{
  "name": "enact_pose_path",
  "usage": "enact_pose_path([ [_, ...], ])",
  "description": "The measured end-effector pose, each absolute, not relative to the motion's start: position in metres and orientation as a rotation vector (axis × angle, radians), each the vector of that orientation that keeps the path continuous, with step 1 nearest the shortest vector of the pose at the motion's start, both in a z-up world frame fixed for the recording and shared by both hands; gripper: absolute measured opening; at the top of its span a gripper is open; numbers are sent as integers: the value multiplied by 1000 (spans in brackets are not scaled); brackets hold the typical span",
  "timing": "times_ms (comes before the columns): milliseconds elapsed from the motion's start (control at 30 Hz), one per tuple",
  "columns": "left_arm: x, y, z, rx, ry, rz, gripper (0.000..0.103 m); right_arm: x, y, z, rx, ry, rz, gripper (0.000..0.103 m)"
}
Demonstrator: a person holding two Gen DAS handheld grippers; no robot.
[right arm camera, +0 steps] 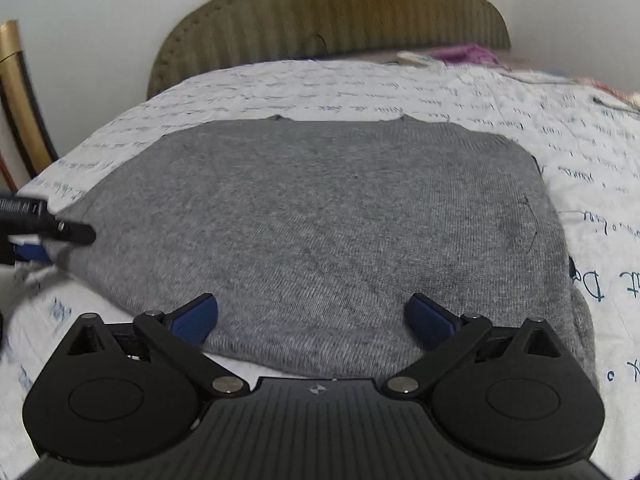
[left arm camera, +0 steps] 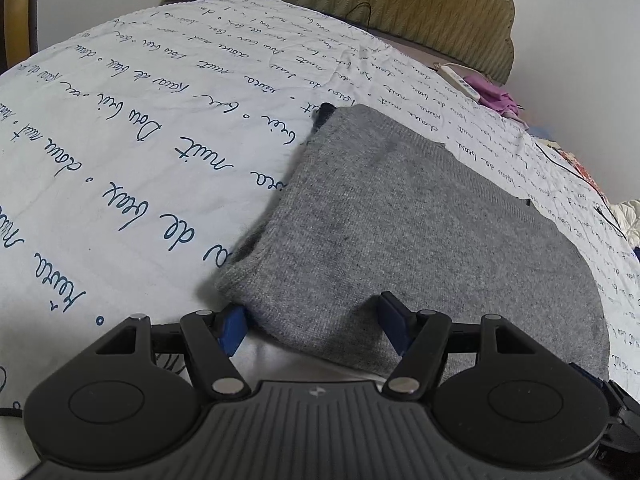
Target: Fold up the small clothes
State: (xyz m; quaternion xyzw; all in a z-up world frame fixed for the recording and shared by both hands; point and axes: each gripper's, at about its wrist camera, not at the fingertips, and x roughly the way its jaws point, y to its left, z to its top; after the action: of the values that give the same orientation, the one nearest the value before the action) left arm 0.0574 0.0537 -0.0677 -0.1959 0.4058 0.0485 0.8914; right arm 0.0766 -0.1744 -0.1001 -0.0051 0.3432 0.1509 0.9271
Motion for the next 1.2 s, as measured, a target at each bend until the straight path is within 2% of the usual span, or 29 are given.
enact_pose_path([
  [67,57,54,-67,-405,836,103,64,75,-174,-97,-13,708,310,102],
  [100,57,56,-67,-403,829,114,49,76,-175,-94,-8,716,307,102],
  [133,57,58,-67,-400,824,122,39,77,-175,-90,1,725,300,101],
  [167,57,62,-67,-409,822,119,36,79,-175,-84,15,729,295,100],
  [233,58,67,-68,-424,821,115,15,81,-175,-71,42,709,302,100],
  [300,57,68,-69,-421,810,110,6,87,-171,-56,65,686,337,101],
  [533,42,27,-52,-127,660,64,5,155,-113,-20,105,730,500,101],
  [800,28,-11,-55,116,556,1,5,255,-1,-28,120,1001,657,98],
  [867,27,-14,-56,141,539,-5,5,269,26,-34,77,1053,661,93],
  [1100,24,-18,-58,181,504,-31,5,279,96,-59,-284,1118,611,88],
  [1200,24,-20,-59,187,495,-36,5,282,100,-69,-338,1137,608,78],
])
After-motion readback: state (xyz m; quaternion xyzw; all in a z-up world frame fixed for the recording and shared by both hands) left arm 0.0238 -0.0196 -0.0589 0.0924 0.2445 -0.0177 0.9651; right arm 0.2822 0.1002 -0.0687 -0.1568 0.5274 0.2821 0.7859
